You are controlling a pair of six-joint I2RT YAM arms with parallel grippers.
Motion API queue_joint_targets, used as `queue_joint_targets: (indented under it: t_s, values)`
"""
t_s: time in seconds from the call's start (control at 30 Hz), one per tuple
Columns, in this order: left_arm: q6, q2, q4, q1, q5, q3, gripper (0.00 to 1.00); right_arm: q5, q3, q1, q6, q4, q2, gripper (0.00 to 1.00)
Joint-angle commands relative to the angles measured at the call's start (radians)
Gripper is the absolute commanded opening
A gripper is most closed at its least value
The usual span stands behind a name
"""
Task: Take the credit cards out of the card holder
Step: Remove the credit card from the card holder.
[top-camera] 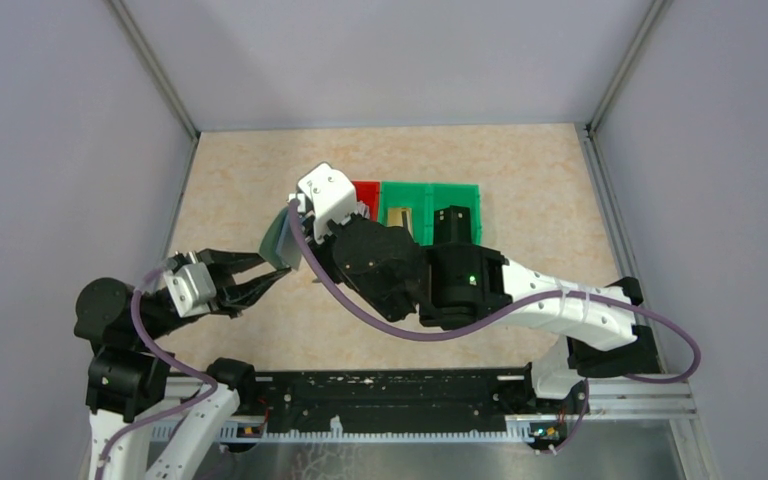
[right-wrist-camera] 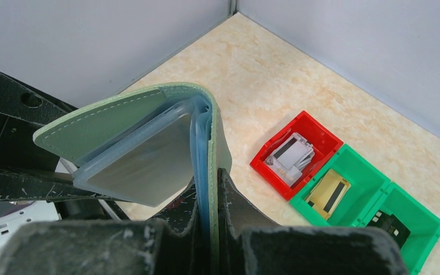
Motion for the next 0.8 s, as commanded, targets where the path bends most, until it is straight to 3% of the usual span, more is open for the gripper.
queue_joint_targets:
  t_s: [0.0,0.23,0.63,0.77]
  values:
    - [-0.059,-0.007,0.067,-0.003,-0.036,-0.012,0.37,-0.015,-0.001,0.012,0.012,0.052,-0.023,0.00]
    - [-0.119,-0.010,0.098,-0.003,-0.061,-0.021,0.36,-0.017,0.002,0.012,0.010,0.055,-0.023,0.00]
    - [-0.158,-0.017,0.161,-0.003,-0.263,-0.023,0.30,-0.046,-0.047,0.012,0.015,0.092,-0.062,0.00]
    - [-0.157,-0.014,0.162,-0.003,-0.238,-0.022,0.30,-0.086,-0.080,0.012,0.014,0.130,-0.089,0.00]
